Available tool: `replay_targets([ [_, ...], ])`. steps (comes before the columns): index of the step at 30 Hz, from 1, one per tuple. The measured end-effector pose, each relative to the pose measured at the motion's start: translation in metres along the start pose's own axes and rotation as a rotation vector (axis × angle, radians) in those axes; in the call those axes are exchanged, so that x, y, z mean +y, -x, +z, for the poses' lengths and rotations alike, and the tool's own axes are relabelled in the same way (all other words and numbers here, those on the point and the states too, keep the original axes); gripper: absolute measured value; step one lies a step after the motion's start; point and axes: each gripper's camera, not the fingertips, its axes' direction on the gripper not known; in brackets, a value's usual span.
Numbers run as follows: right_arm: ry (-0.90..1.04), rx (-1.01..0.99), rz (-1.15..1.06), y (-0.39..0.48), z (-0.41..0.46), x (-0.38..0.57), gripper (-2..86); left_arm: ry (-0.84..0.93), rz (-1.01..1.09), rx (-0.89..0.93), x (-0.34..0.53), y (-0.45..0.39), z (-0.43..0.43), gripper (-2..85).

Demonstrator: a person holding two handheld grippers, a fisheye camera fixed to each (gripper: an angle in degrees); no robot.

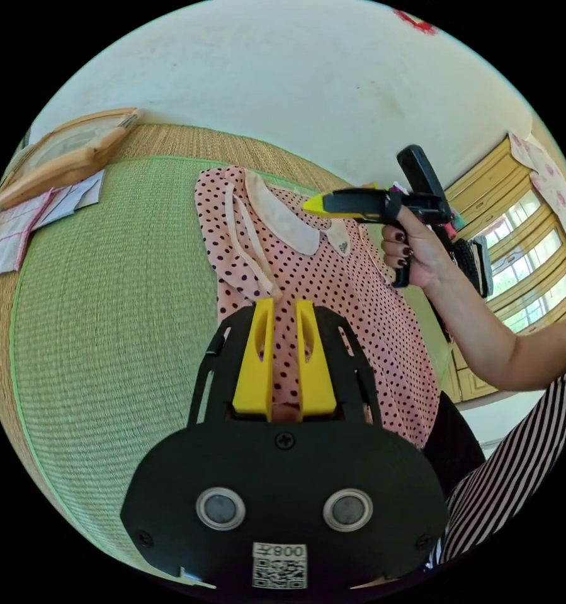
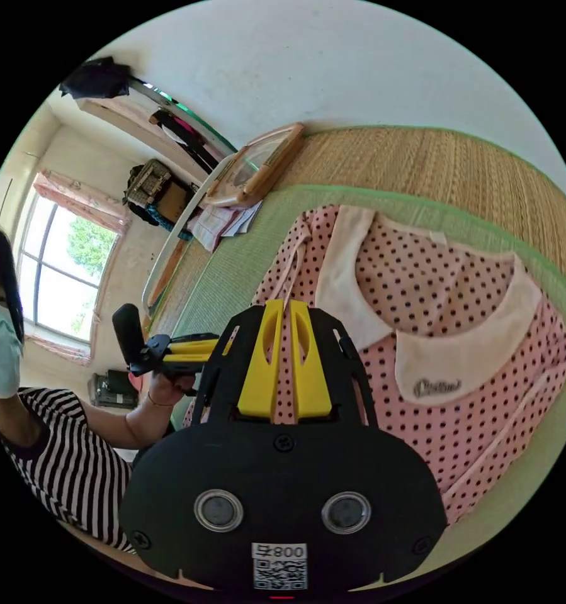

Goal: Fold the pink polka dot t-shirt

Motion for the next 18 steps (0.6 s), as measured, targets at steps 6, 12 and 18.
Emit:
replay_targets([
  [6, -0.054, -0.104, 0.187, 0.031, -0.073, 0.161, 0.5, -0.077, -0.011, 0.233, 0.073, -0.041, -0.037, 1.5],
  [12, -0.295, 0.15, 0.026, 0.162, -0.2, 0.258, 0.1, -0.274, 0.268, -0.1, 0.16, -0.164, -0.129, 0.4],
  [18, -0.606, 0.563, -0.211, 0.321, -0.296, 0.361, 0.1, -0.69, 0.492, -0.219, 0.252, -0.285, -0.217, 0.6],
])
